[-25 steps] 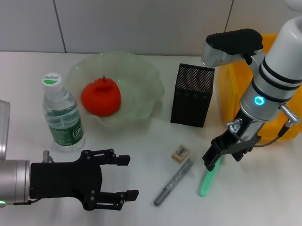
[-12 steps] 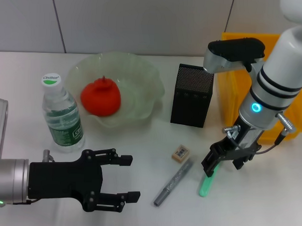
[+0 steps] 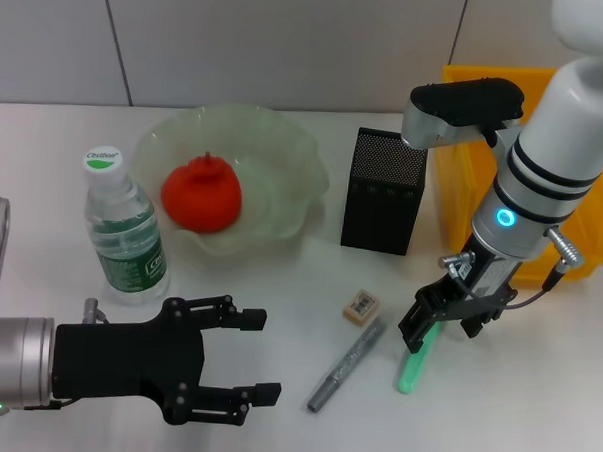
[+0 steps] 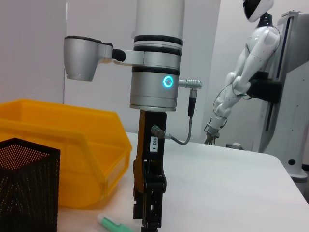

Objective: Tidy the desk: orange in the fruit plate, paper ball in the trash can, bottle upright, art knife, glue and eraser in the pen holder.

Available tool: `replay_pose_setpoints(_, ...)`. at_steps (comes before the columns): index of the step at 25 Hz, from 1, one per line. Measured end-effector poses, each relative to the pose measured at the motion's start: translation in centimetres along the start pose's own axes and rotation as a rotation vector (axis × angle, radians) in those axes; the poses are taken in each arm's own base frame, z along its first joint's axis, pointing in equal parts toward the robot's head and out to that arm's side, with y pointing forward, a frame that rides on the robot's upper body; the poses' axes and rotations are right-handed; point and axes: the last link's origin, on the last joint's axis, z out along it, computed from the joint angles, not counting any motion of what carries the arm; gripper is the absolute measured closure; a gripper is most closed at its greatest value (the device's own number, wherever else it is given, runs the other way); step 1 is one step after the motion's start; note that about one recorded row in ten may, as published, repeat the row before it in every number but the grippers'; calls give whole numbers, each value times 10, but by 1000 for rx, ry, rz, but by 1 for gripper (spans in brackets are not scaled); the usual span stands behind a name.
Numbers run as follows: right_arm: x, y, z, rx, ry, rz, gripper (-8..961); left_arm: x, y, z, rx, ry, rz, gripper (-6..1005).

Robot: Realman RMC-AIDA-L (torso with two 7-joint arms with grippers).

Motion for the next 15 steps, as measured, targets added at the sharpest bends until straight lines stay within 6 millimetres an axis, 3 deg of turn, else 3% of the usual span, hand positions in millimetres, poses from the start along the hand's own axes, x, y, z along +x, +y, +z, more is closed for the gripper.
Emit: replay_pose_setpoints(15,-5,4,0,33,-16,-45,148,1,1,0,-1,7,0,188)
